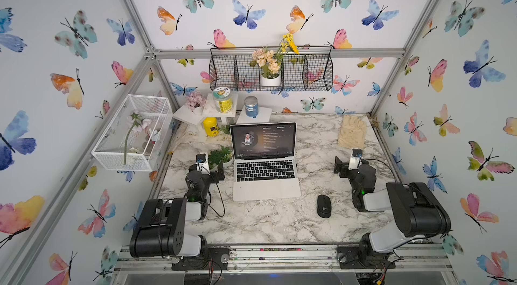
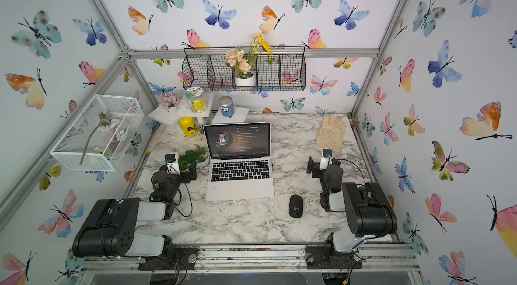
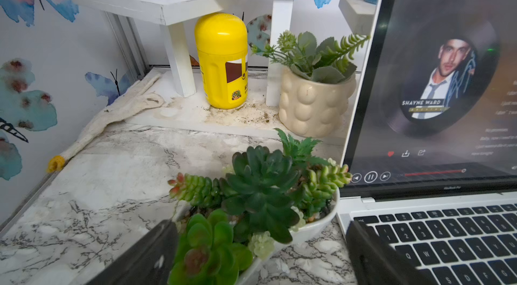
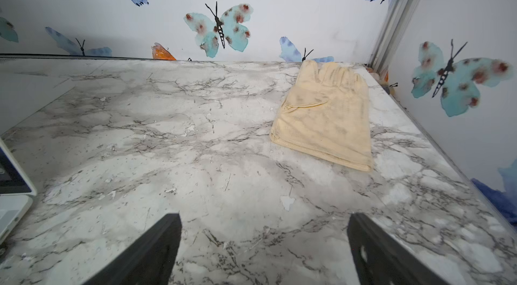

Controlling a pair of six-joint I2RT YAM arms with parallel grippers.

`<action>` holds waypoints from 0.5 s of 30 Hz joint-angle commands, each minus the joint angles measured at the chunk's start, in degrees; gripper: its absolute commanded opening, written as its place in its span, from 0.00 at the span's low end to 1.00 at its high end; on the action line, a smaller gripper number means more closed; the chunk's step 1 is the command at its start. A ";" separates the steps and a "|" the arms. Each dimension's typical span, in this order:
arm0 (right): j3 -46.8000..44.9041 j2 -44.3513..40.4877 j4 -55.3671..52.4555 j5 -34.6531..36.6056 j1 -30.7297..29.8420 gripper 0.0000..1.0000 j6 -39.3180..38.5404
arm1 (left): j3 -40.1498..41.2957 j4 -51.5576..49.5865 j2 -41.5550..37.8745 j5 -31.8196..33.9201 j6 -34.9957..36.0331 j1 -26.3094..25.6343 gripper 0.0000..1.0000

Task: Remove the wireless mouse receiver from the laptop
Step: Pick up the mouse from the center of the board.

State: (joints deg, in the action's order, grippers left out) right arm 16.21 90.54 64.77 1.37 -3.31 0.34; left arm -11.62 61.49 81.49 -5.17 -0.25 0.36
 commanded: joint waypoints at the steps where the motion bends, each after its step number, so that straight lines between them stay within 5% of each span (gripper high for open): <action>1: -0.54 -0.32 1.08 -2.23 0.18 0.98 -1.07 | -0.42 0.12 -0.88 2.18 -0.18 -0.10 0.99; 15: -0.03 -0.19 0.36 -2.45 0.23 0.98 -0.87 | -0.42 0.06 -0.85 2.18 -0.18 -0.12 0.99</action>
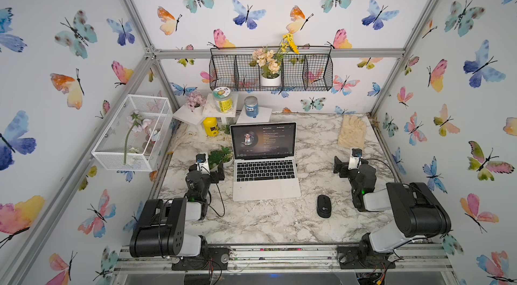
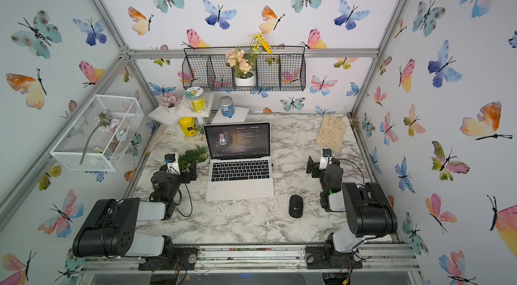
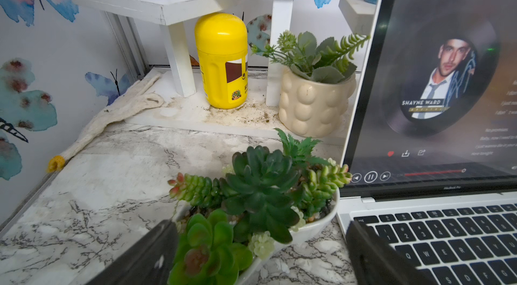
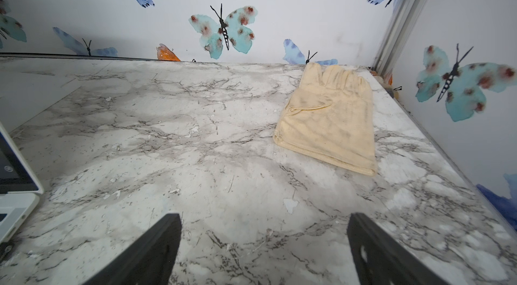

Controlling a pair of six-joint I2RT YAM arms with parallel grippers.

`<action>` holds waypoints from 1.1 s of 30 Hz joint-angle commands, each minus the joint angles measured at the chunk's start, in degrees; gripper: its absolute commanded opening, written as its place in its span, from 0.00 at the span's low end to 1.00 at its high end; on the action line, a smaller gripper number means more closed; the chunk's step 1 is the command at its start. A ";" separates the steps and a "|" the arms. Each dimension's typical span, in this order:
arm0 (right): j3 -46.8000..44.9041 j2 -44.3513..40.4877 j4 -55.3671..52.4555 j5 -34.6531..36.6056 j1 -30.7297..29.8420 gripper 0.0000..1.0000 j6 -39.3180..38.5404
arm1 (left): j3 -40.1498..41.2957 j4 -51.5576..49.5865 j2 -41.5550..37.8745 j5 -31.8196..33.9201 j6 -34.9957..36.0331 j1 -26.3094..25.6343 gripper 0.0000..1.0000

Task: Remove the wireless mouse receiver from the laptop
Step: Pick up the mouse from the center of the board.

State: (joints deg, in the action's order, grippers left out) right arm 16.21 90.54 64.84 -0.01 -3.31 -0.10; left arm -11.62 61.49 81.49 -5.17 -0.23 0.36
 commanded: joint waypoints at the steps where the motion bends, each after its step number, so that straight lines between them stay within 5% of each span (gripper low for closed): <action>1: -0.03 -0.14 0.29 -1.11 0.24 0.98 -0.43 | -0.42 0.11 -0.85 2.14 -0.15 -0.10 0.99; 8: -0.68 -0.61 0.83 -0.75 0.18 0.96 -0.51 | -0.34 0.28 -1.11 2.28 -0.31 -0.01 0.99; 11: -0.20 -3.73 -0.36 0.49 -0.29 0.88 -0.86 | -2.85 -7.08 -5.82 8.58 -2.83 -0.10 0.99; 16: 15.42 -13.35 -42.06 3.03 -1.21 0.90 10.19 | -17.61 -42.56 -11.48 19.31 -16.47 -0.18 0.99; 20: 21.82 -16.45 -60.09 0.14 -2.25 0.93 16.60 | -24.38 -60.04 -14.16 15.54 -26.42 -0.21 0.99; 24: 23.85 -20.21 -73.57 1.23 -6.71 0.98 20.92 | -24.16 -66.42 -21.23 3.78 -29.31 -0.69 0.99; 28: 23.40 -22.16 -84.04 5.42 -15.55 0.98 26.72 | -21.51 -69.06 -30.49 -7.05 -27.32 -3.59 0.99; 33: 21.17 -21.75 -92.15 11.98 -28.27 0.98 36.42 | -20.04 -74.00 -36.29 -10.54 -28.99 -12.65 0.99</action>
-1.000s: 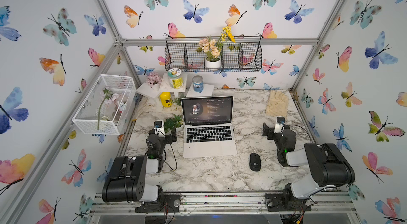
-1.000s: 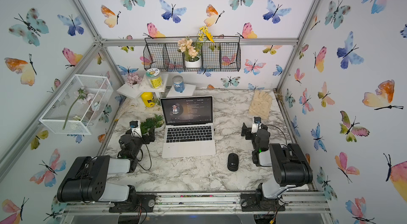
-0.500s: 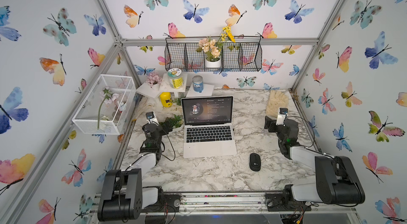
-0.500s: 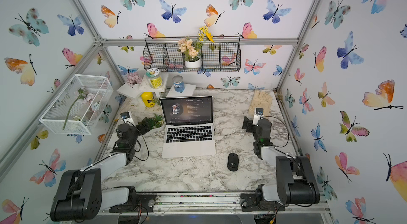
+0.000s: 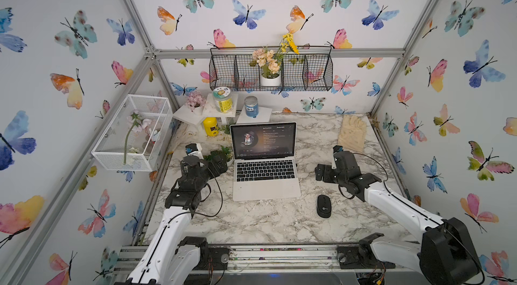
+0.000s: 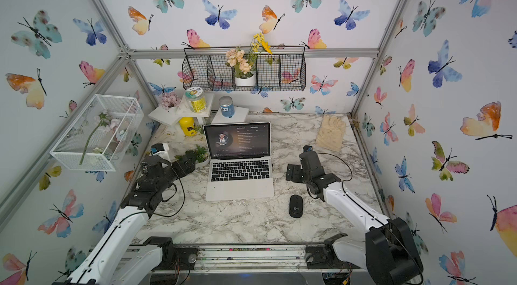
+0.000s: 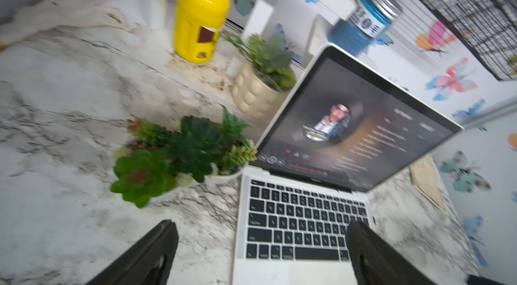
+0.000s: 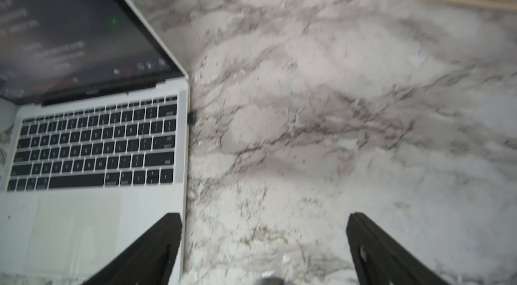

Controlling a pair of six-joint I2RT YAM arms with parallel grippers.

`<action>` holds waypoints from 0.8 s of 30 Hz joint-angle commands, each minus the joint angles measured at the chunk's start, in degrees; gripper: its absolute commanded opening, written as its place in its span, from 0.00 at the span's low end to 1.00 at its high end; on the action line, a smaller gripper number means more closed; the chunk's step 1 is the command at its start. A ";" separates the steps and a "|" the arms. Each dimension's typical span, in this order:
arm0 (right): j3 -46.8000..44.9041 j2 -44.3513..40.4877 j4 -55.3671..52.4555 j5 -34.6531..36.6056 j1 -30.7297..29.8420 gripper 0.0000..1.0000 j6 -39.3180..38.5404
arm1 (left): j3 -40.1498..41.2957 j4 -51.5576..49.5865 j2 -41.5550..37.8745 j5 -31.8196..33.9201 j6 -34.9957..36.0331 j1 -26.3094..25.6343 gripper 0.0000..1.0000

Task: Remove the wireless mouse receiver from the laptop
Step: Pick up the mouse from the center of the board.

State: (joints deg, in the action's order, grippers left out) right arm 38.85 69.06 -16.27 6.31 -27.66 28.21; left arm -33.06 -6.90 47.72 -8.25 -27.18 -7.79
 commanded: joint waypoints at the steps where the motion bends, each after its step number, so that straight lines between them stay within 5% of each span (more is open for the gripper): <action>1: -2.18 -0.24 -11.74 6.01 -5.60 0.98 9.86 | 1.83 -5.42 -2.82 -7.60 -2.58 -6.82 0.99; 6: -6.91 -3.02 -14.04 8.03 -10.16 0.98 16.26 | 2.72 -3.27 0.02 -1.61 -3.80 -21.41 0.99; 10: -8.33 -4.46 -15.12 7.47 -11.80 0.98 18.30 | 2.67 -0.86 3.25 -0.42 -4.97 -27.55 0.99; 19: -11.86 -1.92 -12.70 4.71 -16.07 0.96 21.99 | 2.67 -0.39 2.68 0.58 -4.86 -28.95 0.99; 24: -11.81 -0.20 -12.40 5.99 -17.25 0.85 23.09 | 2.87 0.43 3.30 -0.02 -4.18 -29.05 0.99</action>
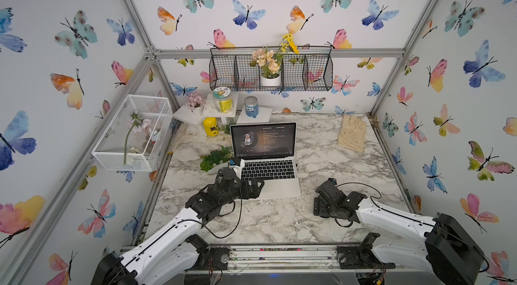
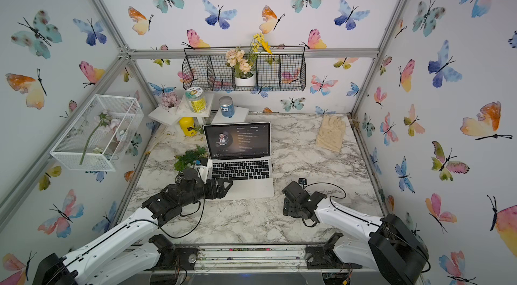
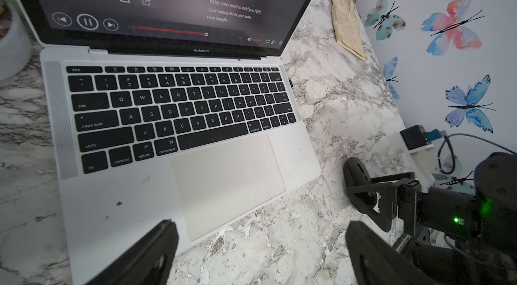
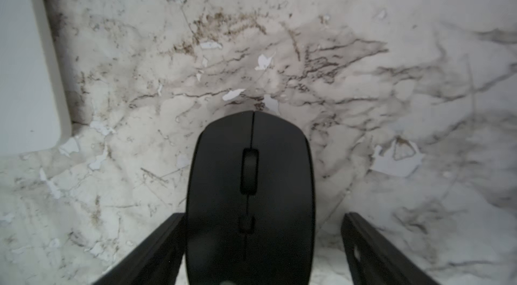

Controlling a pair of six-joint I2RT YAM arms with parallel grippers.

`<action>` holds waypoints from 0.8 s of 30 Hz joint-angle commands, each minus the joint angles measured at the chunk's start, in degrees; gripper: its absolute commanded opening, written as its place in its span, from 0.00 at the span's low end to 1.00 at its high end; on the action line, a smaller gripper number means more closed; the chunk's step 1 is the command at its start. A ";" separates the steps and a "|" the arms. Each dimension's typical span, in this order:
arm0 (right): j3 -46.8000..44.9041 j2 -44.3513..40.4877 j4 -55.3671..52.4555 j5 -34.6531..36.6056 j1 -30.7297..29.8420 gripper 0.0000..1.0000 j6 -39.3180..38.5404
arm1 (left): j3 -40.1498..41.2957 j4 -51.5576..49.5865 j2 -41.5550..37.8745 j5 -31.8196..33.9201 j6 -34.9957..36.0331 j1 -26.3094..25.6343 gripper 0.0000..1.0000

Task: Remove the wireless mouse receiver from the laptop
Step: Pick up the mouse from the center of the board.

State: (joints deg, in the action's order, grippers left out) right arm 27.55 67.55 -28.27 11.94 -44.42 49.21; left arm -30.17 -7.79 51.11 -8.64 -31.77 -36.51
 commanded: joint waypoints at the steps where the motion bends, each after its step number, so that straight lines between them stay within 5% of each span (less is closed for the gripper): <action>1: -0.24 1.94 -0.10 0.60 -0.62 0.81 1.91 | 0.08 1.46 0.03 0.38 0.77 -0.29 0.99; 7: 3.03 5.97 -0.16 0.97 -1.34 0.52 1.24 | -0.30 1.36 1.60 0.43 2.25 -0.30 0.99; 12: 10.67 1.49 -3.47 -1.15 -2.31 0.48 -2.13 | -1.96 4.09 2.81 -3.22 4.99 1.01 0.99; 16: 18.48 -1.83 3.40 -14.92 -2.08 0.48 -10.18 | -5.55 10.85 7.49 -19.54 9.18 6.16 0.99; 20: 26.63 4.15 5.38 -34.27 -1.91 0.49 -18.22 | -14.90 10.96 15.67 -37.12 18.31 7.51 1.00; 24: 31.51 9.68 6.89 -46.99 -0.70 0.49 -22.44 | -21.35 3.81 16.08 -37.10 26.87 8.96 0.99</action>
State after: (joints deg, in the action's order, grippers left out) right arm 57.32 74.30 -22.24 -19.29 -45.98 32.91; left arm -48.12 -0.62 68.45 -37.32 -14.63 -28.88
